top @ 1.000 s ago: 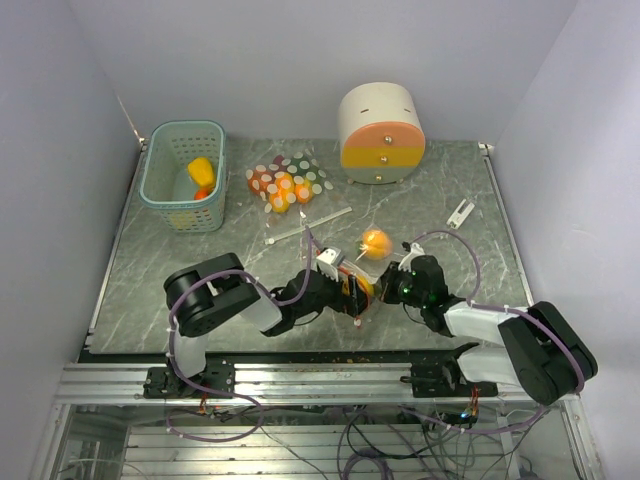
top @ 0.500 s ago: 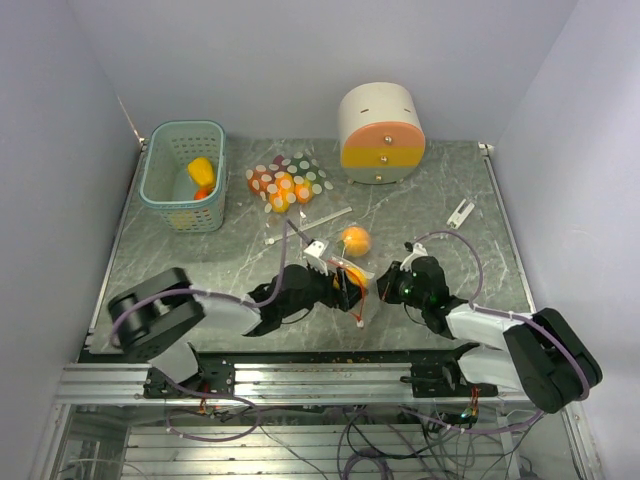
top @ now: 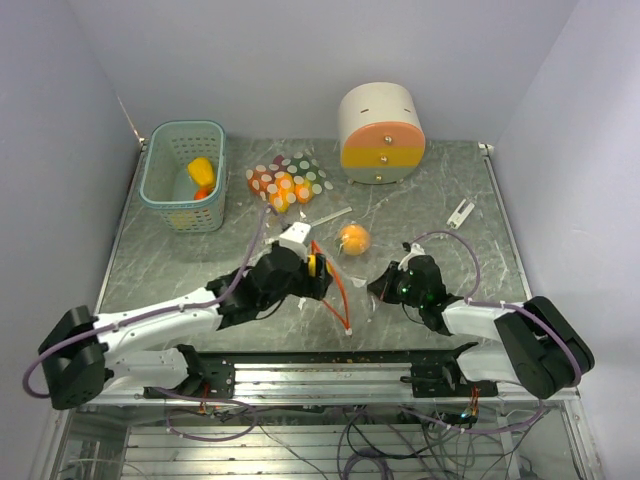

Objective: Open the zip-top bag and remove the fake food
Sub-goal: Pick up the fake fruit from the zipper food storage bag, then place the fake fruit in the bin.

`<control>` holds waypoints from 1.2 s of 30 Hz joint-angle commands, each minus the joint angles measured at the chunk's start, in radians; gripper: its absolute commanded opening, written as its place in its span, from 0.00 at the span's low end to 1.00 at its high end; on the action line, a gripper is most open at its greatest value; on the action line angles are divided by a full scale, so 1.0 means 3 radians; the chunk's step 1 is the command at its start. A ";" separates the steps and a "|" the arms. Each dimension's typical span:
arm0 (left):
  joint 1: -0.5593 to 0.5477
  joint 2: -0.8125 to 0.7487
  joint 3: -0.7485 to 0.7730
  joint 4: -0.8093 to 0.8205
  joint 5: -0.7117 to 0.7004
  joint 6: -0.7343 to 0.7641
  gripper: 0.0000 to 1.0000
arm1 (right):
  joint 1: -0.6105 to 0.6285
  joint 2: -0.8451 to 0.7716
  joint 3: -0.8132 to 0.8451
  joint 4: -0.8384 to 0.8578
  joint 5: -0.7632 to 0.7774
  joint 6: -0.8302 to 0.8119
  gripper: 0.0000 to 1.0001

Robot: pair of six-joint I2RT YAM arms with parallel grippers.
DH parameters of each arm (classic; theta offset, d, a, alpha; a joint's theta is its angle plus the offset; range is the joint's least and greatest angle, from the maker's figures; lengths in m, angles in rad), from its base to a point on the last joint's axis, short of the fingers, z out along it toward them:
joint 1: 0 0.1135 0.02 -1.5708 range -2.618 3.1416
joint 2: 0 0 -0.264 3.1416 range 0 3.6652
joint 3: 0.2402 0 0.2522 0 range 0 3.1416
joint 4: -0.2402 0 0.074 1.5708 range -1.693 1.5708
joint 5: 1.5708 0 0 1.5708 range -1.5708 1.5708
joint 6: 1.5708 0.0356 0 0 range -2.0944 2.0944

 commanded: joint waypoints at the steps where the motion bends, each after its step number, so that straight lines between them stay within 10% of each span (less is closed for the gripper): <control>1: 0.0247 -0.0351 0.0115 -0.0701 -0.0675 0.0118 0.49 | 0.0015 0.0049 0.0049 0.0150 0.0005 0.0004 0.00; 26: 0.3071 0.0756 0.1464 0.0012 -0.0679 0.0141 0.44 | 0.0014 0.0202 -0.0014 0.0228 -0.0108 -0.0083 0.00; 34: 0.3232 0.0954 0.1527 0.0057 -0.0698 0.0034 1.00 | 0.0013 0.0255 0.0039 0.0154 -0.0047 -0.0159 0.00; 36: 0.3233 0.0890 0.1507 0.0082 -0.0682 0.0038 0.99 | 0.0010 0.0315 0.0061 0.0184 -0.0063 -0.0160 0.00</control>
